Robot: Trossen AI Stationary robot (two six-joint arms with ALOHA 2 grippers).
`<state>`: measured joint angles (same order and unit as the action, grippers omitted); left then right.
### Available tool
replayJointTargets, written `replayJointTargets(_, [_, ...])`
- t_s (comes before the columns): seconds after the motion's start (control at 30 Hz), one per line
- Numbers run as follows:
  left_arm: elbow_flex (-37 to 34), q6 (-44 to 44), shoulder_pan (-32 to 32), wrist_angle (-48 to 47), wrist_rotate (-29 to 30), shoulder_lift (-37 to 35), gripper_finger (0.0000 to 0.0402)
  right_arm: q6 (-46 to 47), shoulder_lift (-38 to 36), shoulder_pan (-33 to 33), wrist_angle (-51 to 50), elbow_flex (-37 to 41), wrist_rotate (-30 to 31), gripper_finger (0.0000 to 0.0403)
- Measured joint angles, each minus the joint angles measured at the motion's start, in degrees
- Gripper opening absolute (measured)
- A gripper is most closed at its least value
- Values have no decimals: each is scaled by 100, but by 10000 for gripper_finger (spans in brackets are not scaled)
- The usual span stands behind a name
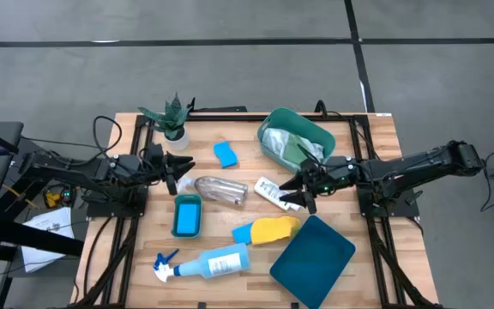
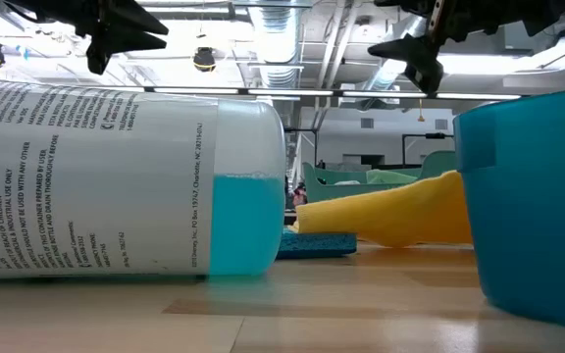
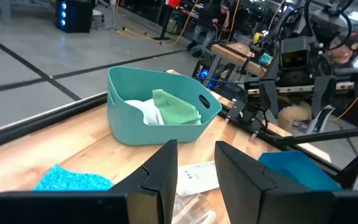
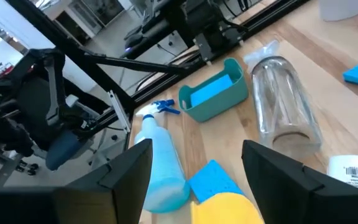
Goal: Pick & Place Kitchen Items
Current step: Put the transparent spray bottle into the blue bin
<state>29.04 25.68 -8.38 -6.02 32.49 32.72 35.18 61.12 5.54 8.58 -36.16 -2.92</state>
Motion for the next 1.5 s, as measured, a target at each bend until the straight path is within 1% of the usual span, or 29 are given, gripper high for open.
replayJointTargets(0.07, [0, -145, 1, -3, 1, 1, 104, 81, 0, -4, -16, 0, 127, 240])
replayJointTargets(0.23, [0, -167, 11, 57, 31, -4, 104, 366, 0, -6, -30, 0, 605, 240])
replayJointTargets(0.4, [0, -183, 11, 53, -123, -4, 104, 445, 2, -44, -154, 0, 619, 240])
replayJointTargets(0.53, [0, -478, 11, 48, -214, -4, 105, 621, 4, -83, -175, 0, 602, 240])
replayJointTargets(0.63, [0, -673, 11, -26, -209, 35, 115, 690, 4, -79, -173, 0, 599, 240])
replayJointTargets(0.7, [2, -693, 11, -271, -139, 94, 128, 699, 4, -79, -173, 0, 604, 240])
replayJointTargets(0.83, [2, -266, 66, -899, -101, 338, 168, 822, 4, -80, -194, 0, 726, 240])
replayJointTargets(1.0, [2, 304, 254, -1512, -226, 697, 219, 867, 4, -79, -258, 0, 735, 240])
replayJointTargets(1.07, [2, 789, 419, -1851, -231, 782, 230, 934, 4, -79, -278, 0, 737, 240])
replayJointTargets(1.17, [2, 1886, 722, -2479, -317, 823, 237, 994, 4, -79, -275, 0, 743, 240])
replayJointTargets(1.23, [2, 2441, 920, -2887, -505, 823, 238, 1011, 4, -79, -278, 0, 745, 240])
replayJointTargets(1.33, [2, 3032, 1199, -3404, -870, 823, 238, 1034, 4, -79, -278, 0, 745, 240])
replayJointTargets(1.4, [2, 3315, 1421, -3647, -1280, 823, 239, 1034, 4, -79, -278, 0, 745, 240])
replayJointTargets(1.5, [2, 3476, 1767, -3898, -2008, 823, 243, 1034, 4, -79, -279, 0, 745, 240])
